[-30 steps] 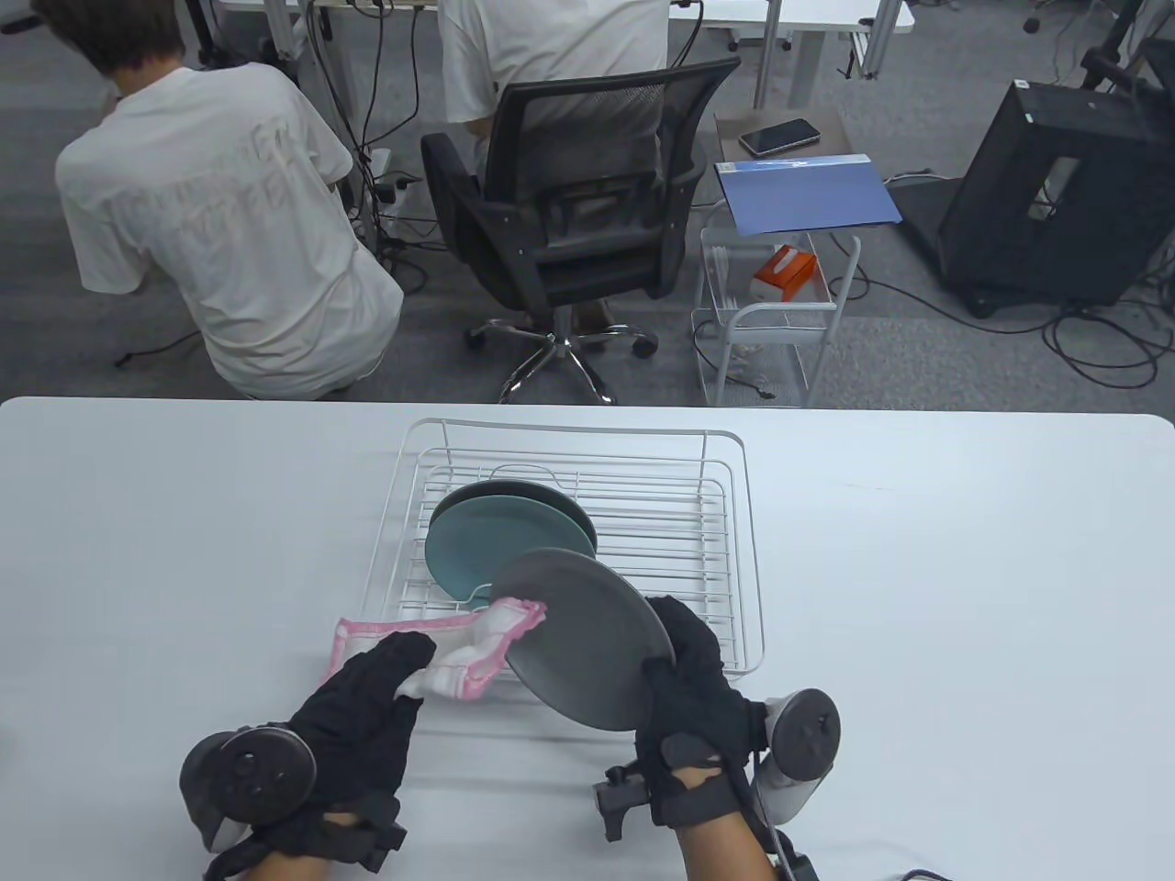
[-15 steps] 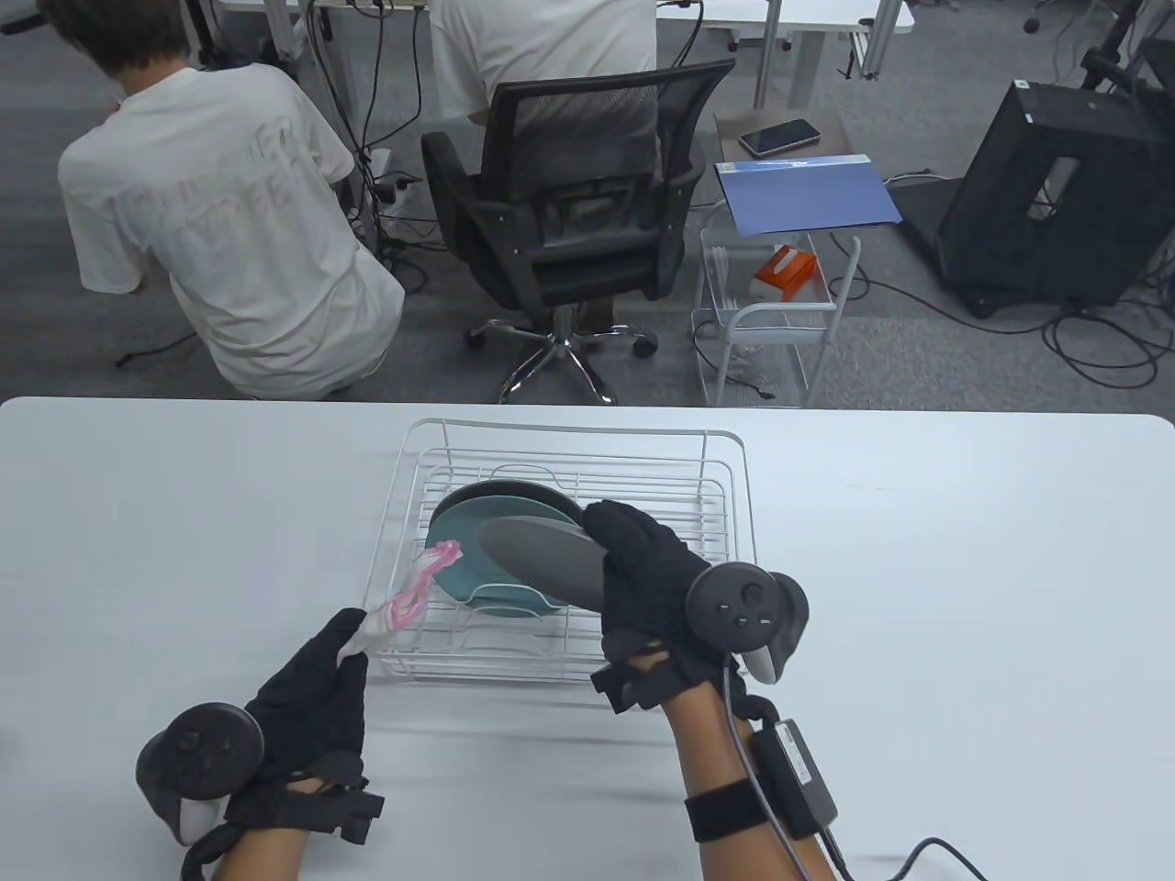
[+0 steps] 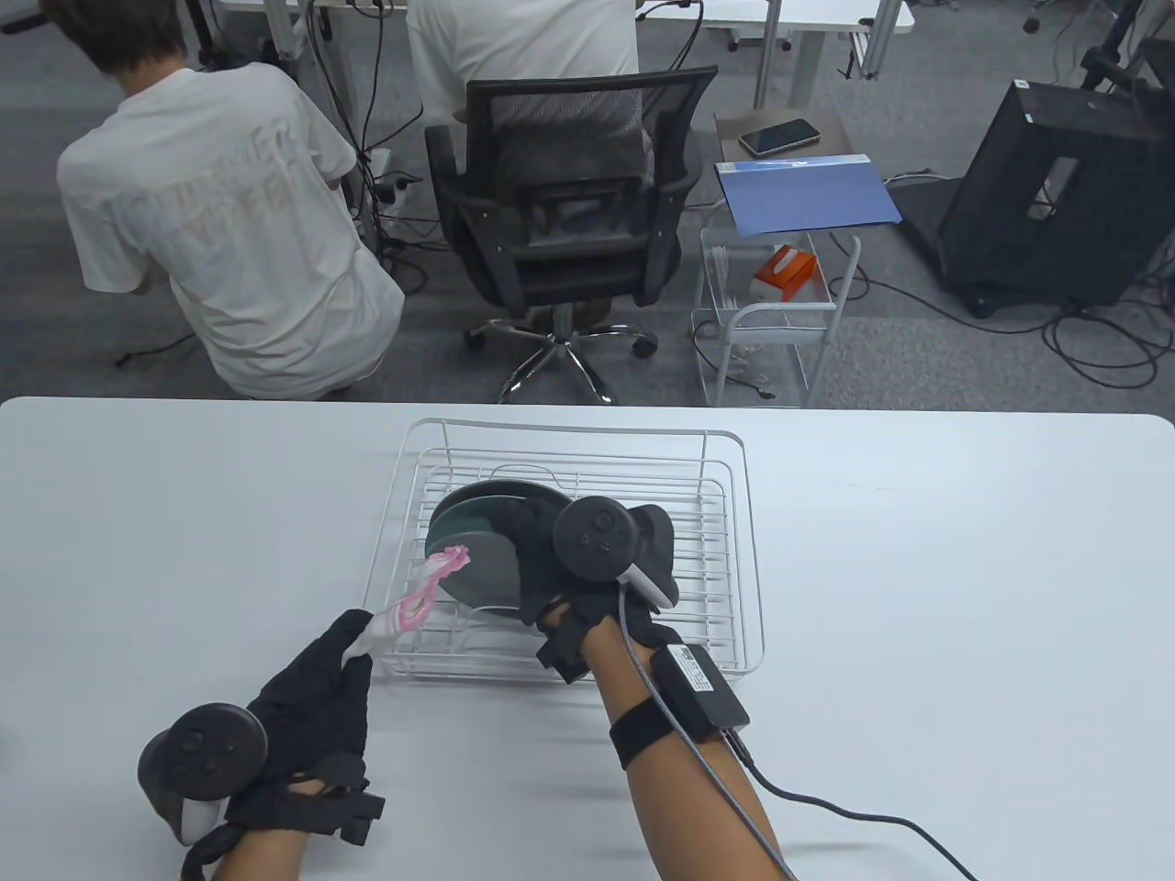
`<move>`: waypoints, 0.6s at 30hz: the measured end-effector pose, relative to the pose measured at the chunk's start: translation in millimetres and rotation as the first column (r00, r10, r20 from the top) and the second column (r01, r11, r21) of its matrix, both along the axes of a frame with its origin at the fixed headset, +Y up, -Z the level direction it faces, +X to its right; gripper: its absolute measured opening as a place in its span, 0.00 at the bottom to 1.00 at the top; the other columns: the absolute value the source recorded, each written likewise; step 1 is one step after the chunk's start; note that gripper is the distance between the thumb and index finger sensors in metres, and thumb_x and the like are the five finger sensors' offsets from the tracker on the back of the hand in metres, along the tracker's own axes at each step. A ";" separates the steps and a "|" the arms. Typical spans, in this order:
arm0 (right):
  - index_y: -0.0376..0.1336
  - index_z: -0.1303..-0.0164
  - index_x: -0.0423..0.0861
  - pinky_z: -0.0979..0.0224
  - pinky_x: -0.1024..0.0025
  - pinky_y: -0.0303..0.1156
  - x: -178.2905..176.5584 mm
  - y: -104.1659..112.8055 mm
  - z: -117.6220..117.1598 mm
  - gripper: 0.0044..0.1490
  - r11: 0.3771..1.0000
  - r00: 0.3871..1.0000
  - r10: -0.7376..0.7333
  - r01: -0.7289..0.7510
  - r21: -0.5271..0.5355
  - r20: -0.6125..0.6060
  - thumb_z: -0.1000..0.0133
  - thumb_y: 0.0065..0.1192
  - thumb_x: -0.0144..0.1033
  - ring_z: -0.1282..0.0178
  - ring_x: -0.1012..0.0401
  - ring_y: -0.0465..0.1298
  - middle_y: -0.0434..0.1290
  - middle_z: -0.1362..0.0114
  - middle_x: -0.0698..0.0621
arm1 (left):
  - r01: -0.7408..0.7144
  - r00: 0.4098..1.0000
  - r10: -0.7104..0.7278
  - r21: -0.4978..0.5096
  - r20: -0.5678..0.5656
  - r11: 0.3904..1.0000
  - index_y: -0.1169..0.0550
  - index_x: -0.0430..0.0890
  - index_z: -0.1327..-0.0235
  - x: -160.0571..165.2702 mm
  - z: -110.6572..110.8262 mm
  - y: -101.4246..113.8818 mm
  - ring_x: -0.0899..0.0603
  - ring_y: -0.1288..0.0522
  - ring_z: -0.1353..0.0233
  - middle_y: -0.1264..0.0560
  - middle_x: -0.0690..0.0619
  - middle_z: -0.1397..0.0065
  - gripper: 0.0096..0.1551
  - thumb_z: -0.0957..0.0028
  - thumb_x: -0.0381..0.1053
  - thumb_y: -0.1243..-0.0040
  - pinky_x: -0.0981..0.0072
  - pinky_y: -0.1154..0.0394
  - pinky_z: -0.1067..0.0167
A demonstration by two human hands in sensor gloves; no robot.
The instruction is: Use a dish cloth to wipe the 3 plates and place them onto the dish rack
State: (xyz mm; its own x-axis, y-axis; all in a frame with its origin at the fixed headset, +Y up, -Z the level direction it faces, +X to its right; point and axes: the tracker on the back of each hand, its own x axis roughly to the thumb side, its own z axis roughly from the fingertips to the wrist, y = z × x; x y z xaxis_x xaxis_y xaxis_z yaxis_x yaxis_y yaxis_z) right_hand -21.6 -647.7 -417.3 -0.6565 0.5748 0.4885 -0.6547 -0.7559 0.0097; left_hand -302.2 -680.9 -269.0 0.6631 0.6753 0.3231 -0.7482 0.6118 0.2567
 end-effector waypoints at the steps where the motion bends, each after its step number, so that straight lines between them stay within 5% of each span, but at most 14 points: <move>1: 0.68 0.39 0.45 0.38 0.42 0.72 -2.4 -0.9 -0.8 0.28 1.000 1.000 0.015 -0.015 -0.006 -0.004 0.53 0.66 0.21 0.40 0.42 0.76 0.72 0.35 0.41 | -0.001 1.000 0.001 0.000 0.001 1.000 0.27 0.49 0.30 0.0 0.0 0.0 0.35 0.21 0.30 0.19 0.43 0.31 0.28 0.42 0.56 0.44 0.38 0.33 0.32; 9: 0.68 0.38 0.46 0.38 0.41 0.72 -18.1 -7.8 -9.5 0.29 0.990 0.992 0.124 -0.125 -0.064 -0.008 0.52 0.65 0.24 0.39 0.42 0.76 0.72 0.34 0.41 | -0.003 1.000 0.003 -0.001 0.007 1.000 0.27 0.49 0.30 0.8 0.4 0.1 0.35 0.21 0.30 0.19 0.43 0.32 0.28 0.42 0.56 0.44 0.37 0.33 0.32; 18: 0.70 0.40 0.44 0.40 0.41 0.73 -7.2 4.9 -6.2 0.28 0.994 0.992 0.104 -0.105 0.011 0.075 0.52 0.67 0.27 0.41 0.42 0.77 0.73 0.36 0.40 | -0.004 1.000 0.004 0.002 0.011 1.000 0.26 0.49 0.30 1.5 0.5 0.5 0.35 0.21 0.31 0.19 0.43 0.32 0.28 0.42 0.56 0.44 0.37 0.33 0.32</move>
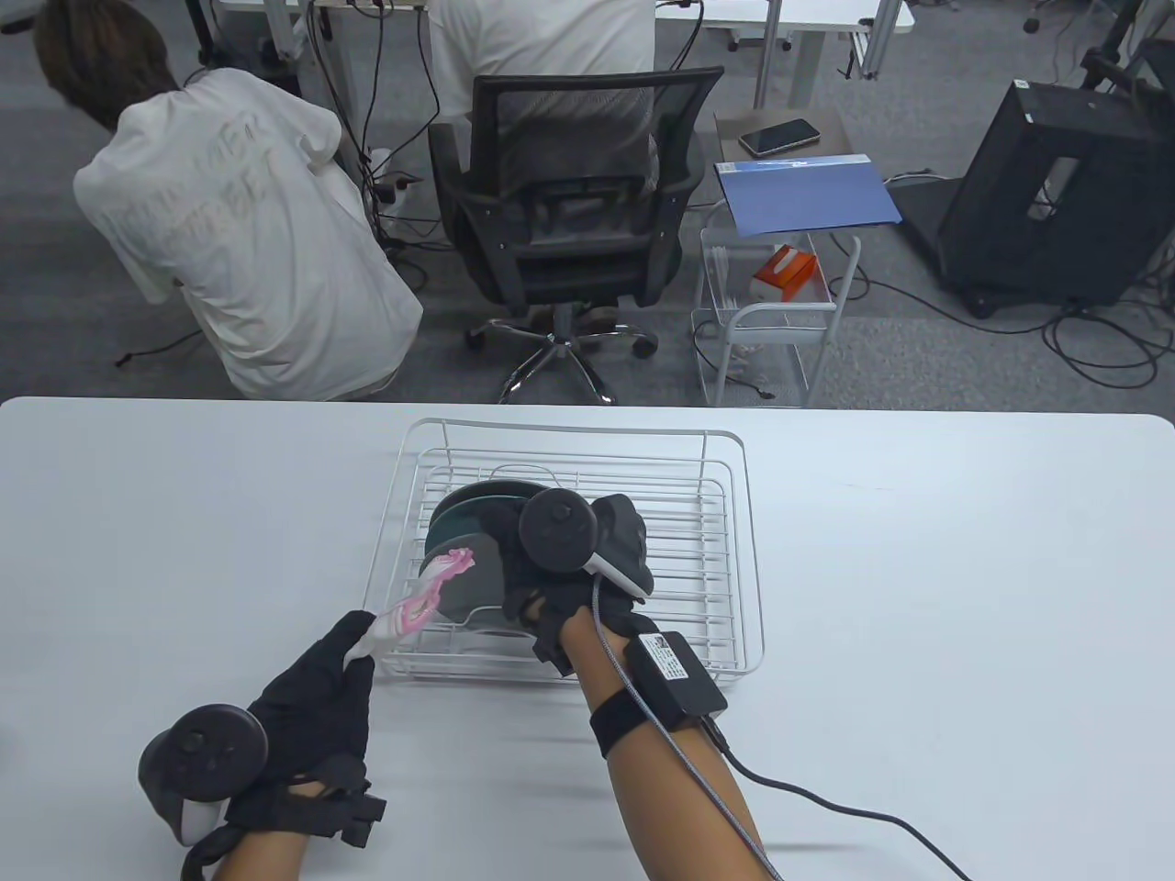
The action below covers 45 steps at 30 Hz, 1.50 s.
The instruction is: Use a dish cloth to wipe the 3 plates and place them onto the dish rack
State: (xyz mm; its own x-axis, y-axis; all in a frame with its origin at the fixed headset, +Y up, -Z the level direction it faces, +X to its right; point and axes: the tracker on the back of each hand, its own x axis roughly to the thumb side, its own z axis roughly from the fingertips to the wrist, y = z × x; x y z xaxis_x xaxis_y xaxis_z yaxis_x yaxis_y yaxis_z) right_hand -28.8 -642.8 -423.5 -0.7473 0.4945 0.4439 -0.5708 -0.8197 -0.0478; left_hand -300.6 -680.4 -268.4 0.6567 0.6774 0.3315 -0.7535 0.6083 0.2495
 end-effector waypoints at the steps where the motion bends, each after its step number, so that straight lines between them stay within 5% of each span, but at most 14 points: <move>1: 0.70 0.40 0.44 0.40 0.41 0.73 1.8 1.7 0.4 0.28 1.000 1.000 -0.006 0.006 -0.003 0.001 0.52 0.67 0.27 0.41 0.42 0.77 0.73 0.36 0.40 | 0.000 1.000 0.000 0.000 0.001 1.000 0.26 0.49 0.30 0.0 -0.1 0.0 0.34 0.21 0.31 0.19 0.43 0.32 0.28 0.42 0.56 0.44 0.37 0.33 0.32; 8: 0.68 0.38 0.43 0.38 0.39 0.70 21.0 10.7 13.2 0.29 0.998 0.997 -0.065 0.064 0.007 0.043 0.51 0.66 0.29 0.38 0.40 0.74 0.71 0.33 0.40 | 0.014 1.000 -0.014 0.001 0.007 1.000 0.26 0.49 0.30 2.0 0.0 -0.2 0.34 0.21 0.31 0.19 0.43 0.32 0.28 0.42 0.55 0.44 0.37 0.33 0.33; 15: 0.62 0.32 0.41 0.34 0.35 0.63 50.1 3.2 63.5 0.34 0.957 0.962 -0.271 0.273 -0.098 0.039 0.47 0.63 0.42 0.32 0.35 0.65 0.63 0.28 0.36 | 0.040 0.999 -0.040 -0.002 0.016 0.999 0.26 0.49 0.30 5.8 0.1 -1.2 0.34 0.20 0.31 0.18 0.43 0.32 0.28 0.42 0.55 0.43 0.37 0.32 0.33; 23: 0.59 0.29 0.40 0.32 0.33 0.58 82.1 -44.1 137.5 0.38 0.834 0.864 -0.503 0.492 -0.249 0.022 0.45 0.61 0.49 0.30 0.33 0.60 0.60 0.26 0.35 | 0.137 0.989 -0.136 -0.009 0.052 0.991 0.26 0.48 0.30 21.5 1.6 -6.6 0.34 0.20 0.32 0.18 0.42 0.33 0.28 0.43 0.55 0.43 0.37 0.32 0.33; 27: 0.59 0.30 0.40 0.32 0.33 0.57 97.6 -69.5 147.8 0.39 0.833 0.864 -0.504 0.493 -0.251 0.026 0.45 0.60 0.51 0.31 0.33 0.59 0.61 0.27 0.34 | 0.218 0.973 -0.217 -0.013 0.084 0.976 0.25 0.48 0.31 33.5 3.2 -12.9 0.34 0.20 0.32 0.18 0.42 0.33 0.28 0.43 0.55 0.43 0.37 0.32 0.34; 33: 0.58 0.30 0.37 0.31 0.32 0.54 122.1 -95.2 149.2 0.41 0.772 0.822 -0.563 0.560 -0.300 0.086 0.45 0.58 0.52 0.27 0.32 0.54 0.60 0.28 0.32 | 0.444 0.887 -0.439 0.001 0.141 0.896 0.25 0.49 0.31 59.7 6.6 -26.0 0.34 0.20 0.32 0.18 0.43 0.33 0.28 0.43 0.56 0.43 0.37 0.31 0.34; 39: 0.58 0.30 0.37 0.31 0.32 0.56 124.5 -86.6 151.3 0.41 0.833 0.864 -0.498 0.499 -0.239 0.067 0.45 0.57 0.52 0.32 0.33 0.59 0.60 0.28 0.32 | 0.600 0.776 -0.583 0.002 0.239 0.800 0.25 0.50 0.31 88.8 11.9 -40.1 0.34 0.20 0.30 0.19 0.43 0.31 0.28 0.44 0.56 0.43 0.37 0.31 0.33; 45: 0.58 0.30 0.37 0.32 0.32 0.57 131.3 -83.8 154.1 0.41 0.792 0.821 -0.564 0.570 -0.220 0.096 0.45 0.58 0.51 0.32 0.32 0.59 0.60 0.28 0.32 | 0.818 0.554 -0.775 -0.026 0.304 0.575 0.26 0.50 0.30 127.2 16.7 -69.5 0.34 0.22 0.28 0.22 0.43 0.27 0.29 0.44 0.57 0.43 0.37 0.32 0.32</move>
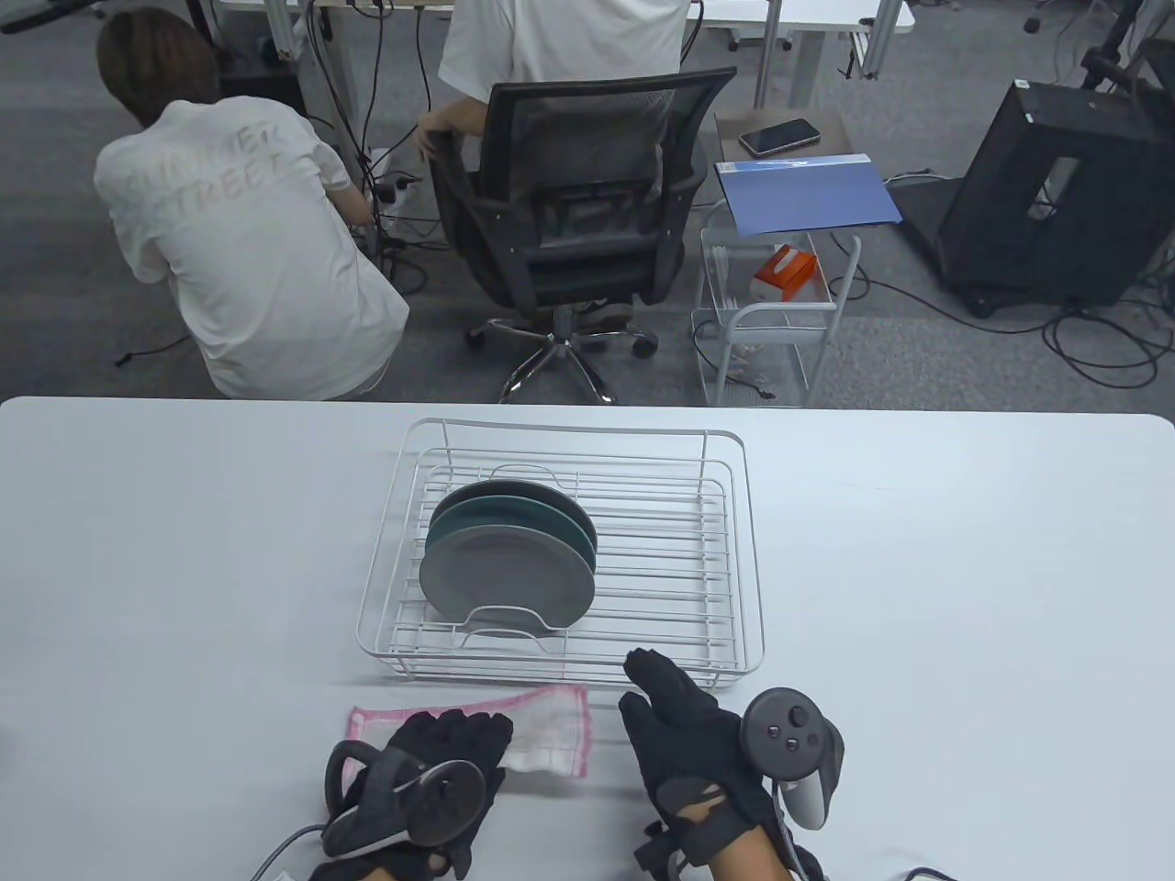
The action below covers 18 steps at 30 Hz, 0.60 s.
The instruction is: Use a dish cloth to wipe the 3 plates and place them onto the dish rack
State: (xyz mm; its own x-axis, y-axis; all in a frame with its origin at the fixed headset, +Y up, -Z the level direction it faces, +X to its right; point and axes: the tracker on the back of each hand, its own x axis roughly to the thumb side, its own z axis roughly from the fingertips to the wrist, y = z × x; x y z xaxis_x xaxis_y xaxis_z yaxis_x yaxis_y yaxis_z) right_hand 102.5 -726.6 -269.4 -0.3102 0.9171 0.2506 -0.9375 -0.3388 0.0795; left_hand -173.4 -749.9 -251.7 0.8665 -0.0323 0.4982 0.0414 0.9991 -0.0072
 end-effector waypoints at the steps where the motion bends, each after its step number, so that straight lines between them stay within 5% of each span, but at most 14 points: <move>1: 0.58 0.30 0.37 0.32 0.32 0.57 0.6 0.9 0.4 0.41 1.000 1.000 -0.006 0.006 0.002 -0.001 0.45 0.58 0.51 0.32 0.32 0.59 0.60 0.28 0.32 | 0.028 1.000 -0.028 -0.024 0.004 0.999 0.27 0.50 0.29 3.8 0.1 -3.5 0.34 0.23 0.27 0.23 0.43 0.26 0.29 0.44 0.57 0.43 0.37 0.32 0.32; 4: 0.58 0.30 0.36 0.33 0.32 0.57 1.9 3.4 2.7 0.41 1.000 1.000 -0.020 0.020 0.011 -0.003 0.45 0.58 0.51 0.31 0.32 0.58 0.60 0.28 0.32 | 0.122 0.992 -0.123 -0.159 0.008 0.980 0.29 0.50 0.27 13.8 2.3 -16.3 0.32 0.28 0.24 0.28 0.40 0.22 0.31 0.43 0.57 0.44 0.36 0.35 0.31; 7: 0.58 0.30 0.36 0.33 0.32 0.57 -0.6 2.5 2.7 0.40 1.000 1.000 -0.003 0.003 0.007 -0.019 0.45 0.58 0.51 0.31 0.32 0.58 0.60 0.28 0.32 | 0.162 0.987 -0.161 -0.140 0.018 0.977 0.31 0.49 0.26 19.0 5.6 -18.4 0.30 0.30 0.23 0.32 0.39 0.21 0.33 0.44 0.59 0.44 0.35 0.36 0.30; 11: 0.58 0.30 0.36 0.32 0.32 0.57 -6.9 -1.6 0.6 0.40 1.000 0.998 0.007 -0.008 -0.017 -0.054 0.45 0.58 0.50 0.31 0.32 0.58 0.60 0.28 0.32 | 0.176 0.984 -0.174 -0.324 0.034 0.930 0.40 0.48 0.21 19.4 7.3 -21.6 0.26 0.42 0.19 0.43 0.35 0.17 0.43 0.45 0.67 0.45 0.33 0.42 0.28; 15: 0.58 0.30 0.36 0.32 0.32 0.57 -12.9 -1.8 1.6 0.40 0.999 0.996 0.037 -0.039 -0.025 -0.079 0.45 0.58 0.50 0.30 0.32 0.57 0.60 0.28 0.32 | 0.017 0.999 0.008 -0.567 0.042 0.823 0.47 0.53 0.18 -3.5 1.2 -19.0 0.26 0.56 0.17 0.55 0.36 0.15 0.45 0.43 0.69 0.48 0.31 0.52 0.26; 18: 0.58 0.30 0.36 0.32 0.32 0.57 -16.9 -2.0 2.2 0.41 0.997 0.993 0.078 -0.080 -0.017 -0.094 0.45 0.58 0.50 0.30 0.32 0.57 0.60 0.28 0.32 | -0.212 0.973 0.230 -0.529 -0.032 0.821 0.40 0.51 0.20 -31.4 -2.0 2.1 0.28 0.44 0.17 0.42 0.39 0.15 0.41 0.43 0.68 0.47 0.32 0.45 0.27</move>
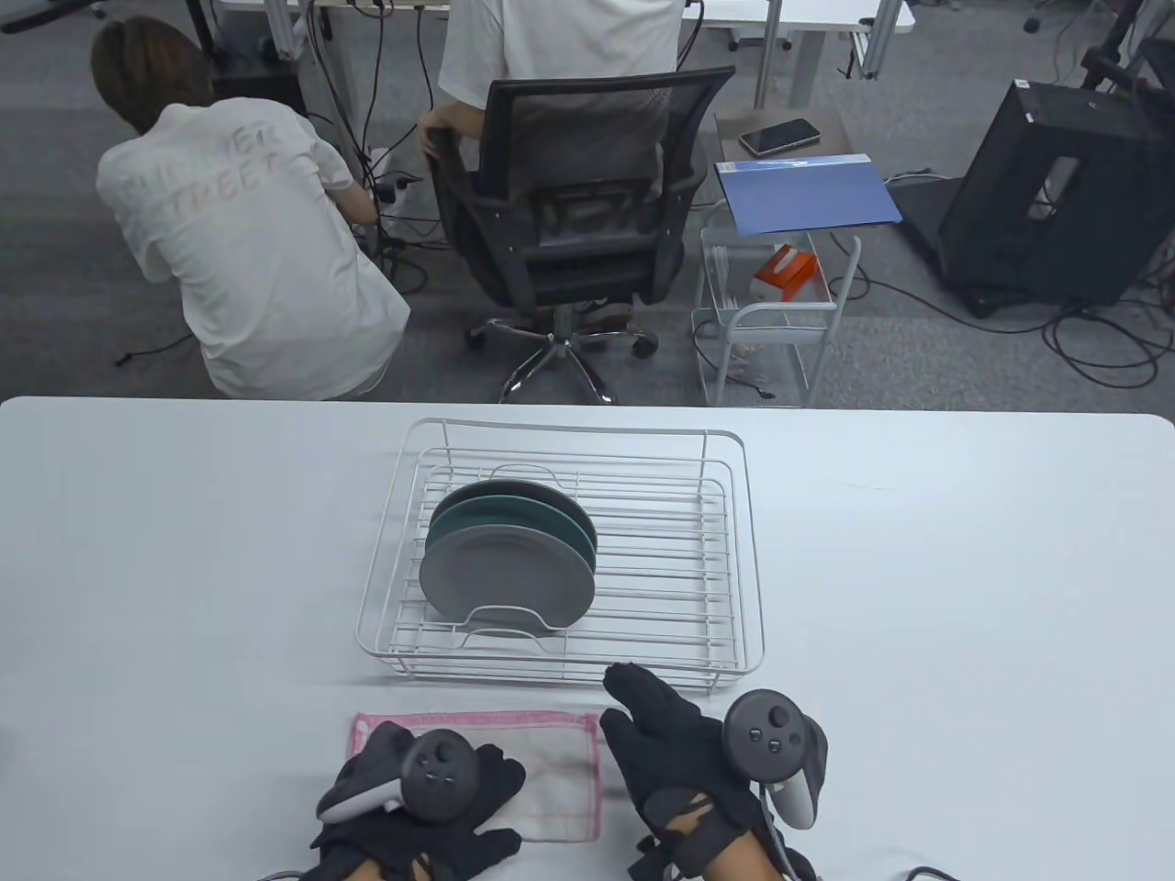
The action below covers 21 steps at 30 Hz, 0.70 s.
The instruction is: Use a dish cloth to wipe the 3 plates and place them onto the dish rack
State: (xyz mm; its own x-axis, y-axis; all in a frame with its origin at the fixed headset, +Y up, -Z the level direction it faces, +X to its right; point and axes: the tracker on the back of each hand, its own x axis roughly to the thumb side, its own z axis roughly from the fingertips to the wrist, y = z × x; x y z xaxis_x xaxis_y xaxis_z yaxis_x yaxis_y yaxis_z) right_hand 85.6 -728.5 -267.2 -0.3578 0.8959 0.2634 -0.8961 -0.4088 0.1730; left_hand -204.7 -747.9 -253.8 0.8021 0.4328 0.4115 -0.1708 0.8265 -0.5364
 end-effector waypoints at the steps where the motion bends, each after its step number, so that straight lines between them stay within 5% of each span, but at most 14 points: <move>1: 0.58 0.30 0.36 0.32 0.32 0.57 -0.8 -0.2 -0.1 0.41 1.000 1.000 0.007 -0.007 0.000 -0.002 0.45 0.58 0.50 0.30 0.32 0.57 0.60 0.28 0.32 | -0.036 0.999 0.037 0.044 -0.012 0.998 0.37 0.51 0.21 -7.9 0.3 7.3 0.29 0.39 0.19 0.36 0.40 0.16 0.39 0.42 0.67 0.47 0.33 0.43 0.28; 5: 0.58 0.30 0.36 0.32 0.32 0.57 -3.8 0.1 0.1 0.40 0.999 0.999 0.049 -0.049 0.024 -0.011 0.45 0.58 0.50 0.30 0.32 0.57 0.60 0.28 0.32 | -0.048 0.979 0.131 0.449 -0.155 0.892 0.27 0.51 0.28 -59.3 5.8 41.2 0.33 0.24 0.26 0.21 0.43 0.27 0.34 0.44 0.67 0.45 0.35 0.34 0.32; 7: 0.58 0.30 0.36 0.32 0.32 0.57 -5.6 0.1 0.6 0.40 0.997 0.998 0.064 -0.063 0.034 -0.008 0.45 0.58 0.50 0.30 0.32 0.57 0.60 0.28 0.32 | -0.065 0.955 0.215 0.562 -0.205 0.825 0.25 0.52 0.29 -77.5 8.1 45.8 0.34 0.22 0.28 0.19 0.45 0.29 0.33 0.44 0.66 0.44 0.36 0.33 0.32; 11: 0.59 0.31 0.36 0.33 0.33 0.58 -11.3 0.4 1.4 0.40 0.992 0.993 0.115 -0.113 0.064 -0.021 0.45 0.58 0.50 0.30 0.32 0.58 0.60 0.28 0.32 | -0.143 0.898 0.362 0.611 -0.251 0.778 0.26 0.53 0.28 -95.8 5.0 47.3 0.34 0.24 0.26 0.21 0.45 0.27 0.33 0.44 0.66 0.43 0.35 0.35 0.30; 21: 0.59 0.31 0.36 0.34 0.33 0.60 -9.0 2.7 3.5 0.40 0.984 0.990 0.139 -0.139 0.113 0.006 0.46 0.59 0.50 0.31 0.33 0.59 0.61 0.29 0.32 | -0.160 0.881 0.400 0.636 -0.253 0.755 0.29 0.54 0.26 -83.4 -4.5 45.9 0.34 0.27 0.24 0.24 0.46 0.24 0.34 0.44 0.66 0.43 0.36 0.36 0.28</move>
